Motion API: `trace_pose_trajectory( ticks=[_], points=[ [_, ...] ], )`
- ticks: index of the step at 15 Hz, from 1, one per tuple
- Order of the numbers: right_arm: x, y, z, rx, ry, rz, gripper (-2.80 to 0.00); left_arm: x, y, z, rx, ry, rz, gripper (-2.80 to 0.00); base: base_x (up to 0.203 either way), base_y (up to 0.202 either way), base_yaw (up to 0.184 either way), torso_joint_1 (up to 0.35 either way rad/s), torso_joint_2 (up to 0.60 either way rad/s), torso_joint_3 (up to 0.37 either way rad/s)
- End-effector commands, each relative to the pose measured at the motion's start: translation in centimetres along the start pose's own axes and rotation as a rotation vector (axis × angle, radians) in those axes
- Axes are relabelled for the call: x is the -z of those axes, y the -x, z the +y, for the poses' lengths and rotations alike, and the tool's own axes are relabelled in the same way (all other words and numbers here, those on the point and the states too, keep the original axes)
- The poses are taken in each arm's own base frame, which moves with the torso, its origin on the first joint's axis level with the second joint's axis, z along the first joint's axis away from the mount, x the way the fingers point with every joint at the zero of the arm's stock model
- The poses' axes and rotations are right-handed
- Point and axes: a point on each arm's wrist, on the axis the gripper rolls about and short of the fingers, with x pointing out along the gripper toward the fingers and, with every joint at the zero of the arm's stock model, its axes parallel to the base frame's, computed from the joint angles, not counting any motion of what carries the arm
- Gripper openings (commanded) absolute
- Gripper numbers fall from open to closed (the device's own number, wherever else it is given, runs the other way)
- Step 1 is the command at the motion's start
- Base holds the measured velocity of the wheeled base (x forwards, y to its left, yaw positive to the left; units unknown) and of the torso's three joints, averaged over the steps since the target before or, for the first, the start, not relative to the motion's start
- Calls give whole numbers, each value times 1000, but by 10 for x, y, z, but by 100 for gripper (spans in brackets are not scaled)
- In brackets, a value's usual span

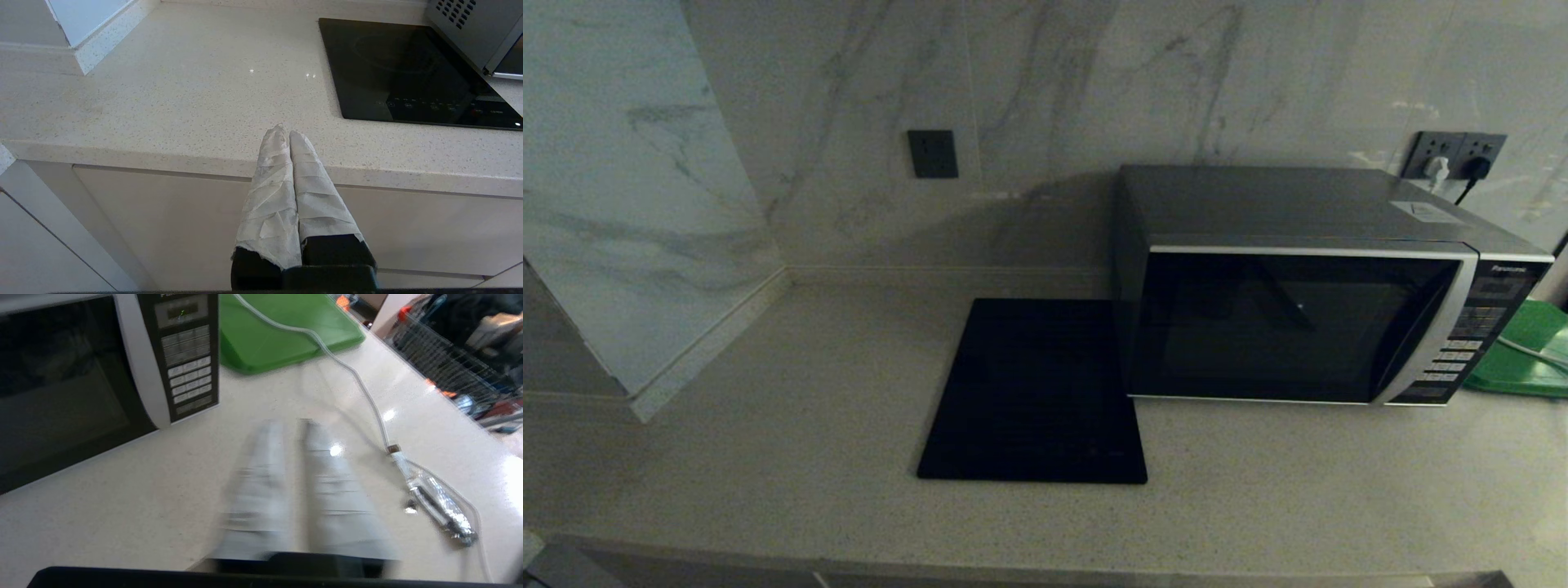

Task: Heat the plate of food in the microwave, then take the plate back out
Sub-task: Open the microwave oven

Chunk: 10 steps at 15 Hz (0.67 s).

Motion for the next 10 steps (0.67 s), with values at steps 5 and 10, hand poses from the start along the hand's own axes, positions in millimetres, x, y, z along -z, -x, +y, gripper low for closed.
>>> trace_pose_trajectory(
  ticks=[5, 10],
  points=[
    [23, -17, 19, -48, 114, 26, 0, 0, 0, 0, 0, 1, 0, -280, 0, 0, 0, 0, 0, 0],
    [40, -45, 41, 113, 207, 108, 0, 0, 0, 0, 0, 1, 1, -280, 0, 0, 0, 0, 0, 0]
  ],
)
